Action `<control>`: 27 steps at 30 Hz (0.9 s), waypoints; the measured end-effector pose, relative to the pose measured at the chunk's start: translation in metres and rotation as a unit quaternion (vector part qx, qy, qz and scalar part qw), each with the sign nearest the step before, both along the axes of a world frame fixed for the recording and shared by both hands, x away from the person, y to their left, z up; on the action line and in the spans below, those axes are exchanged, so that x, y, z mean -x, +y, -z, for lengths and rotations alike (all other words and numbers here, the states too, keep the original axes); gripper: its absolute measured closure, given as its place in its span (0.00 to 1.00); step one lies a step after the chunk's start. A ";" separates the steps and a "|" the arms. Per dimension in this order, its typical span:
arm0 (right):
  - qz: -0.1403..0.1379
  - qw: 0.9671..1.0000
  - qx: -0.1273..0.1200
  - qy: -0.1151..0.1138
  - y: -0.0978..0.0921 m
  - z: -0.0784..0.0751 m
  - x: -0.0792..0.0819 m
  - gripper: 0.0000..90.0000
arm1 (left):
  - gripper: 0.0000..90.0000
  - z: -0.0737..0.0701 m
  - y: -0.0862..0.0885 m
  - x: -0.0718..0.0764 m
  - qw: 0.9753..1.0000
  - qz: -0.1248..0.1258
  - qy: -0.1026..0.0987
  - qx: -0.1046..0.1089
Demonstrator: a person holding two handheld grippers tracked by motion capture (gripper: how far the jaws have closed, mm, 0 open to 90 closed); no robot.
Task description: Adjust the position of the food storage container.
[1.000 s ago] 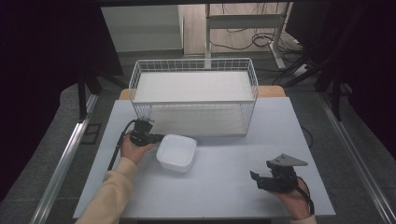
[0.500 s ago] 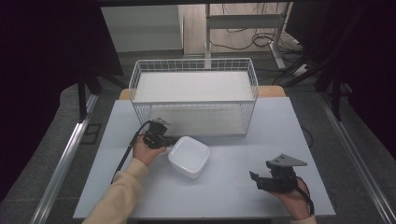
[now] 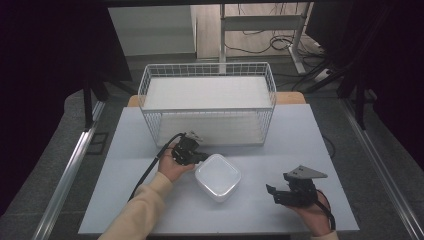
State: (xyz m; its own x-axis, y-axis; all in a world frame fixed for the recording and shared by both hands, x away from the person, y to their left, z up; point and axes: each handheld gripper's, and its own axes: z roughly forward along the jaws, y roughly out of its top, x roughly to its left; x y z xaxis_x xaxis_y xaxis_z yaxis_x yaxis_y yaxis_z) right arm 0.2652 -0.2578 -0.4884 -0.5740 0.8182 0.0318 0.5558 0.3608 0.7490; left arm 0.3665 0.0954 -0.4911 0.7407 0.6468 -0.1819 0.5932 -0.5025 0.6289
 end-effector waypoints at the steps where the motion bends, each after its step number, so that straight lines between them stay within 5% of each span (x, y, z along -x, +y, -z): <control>1: -0.001 1.000 0.000 0.000 0.000 0.000 0.000 0.26 | 1.00 0.000 -0.002 0.001 1.000 0.001 -0.001 0.000; 8: 0.001 1.000 -0.001 -0.001 -0.001 0.000 0.000 0.26 | 1.00 -0.007 0.014 0.007 1.000 -0.024 0.002 0.004; 14: 0.005 1.000 -0.001 -0.001 -0.002 -0.001 0.000 0.26 | 1.00 -0.016 0.038 0.038 0.999 -0.052 0.001 0.009; 21: 0.006 1.000 -0.001 -0.001 -0.002 -0.001 0.000 0.26 | 1.00 -0.012 0.043 0.082 0.999 -0.038 0.011 0.026; 27: 0.007 1.000 0.000 -0.001 -0.002 0.000 0.000 0.26 | 1.00 -0.002 0.029 0.088 0.999 -0.027 0.020 0.016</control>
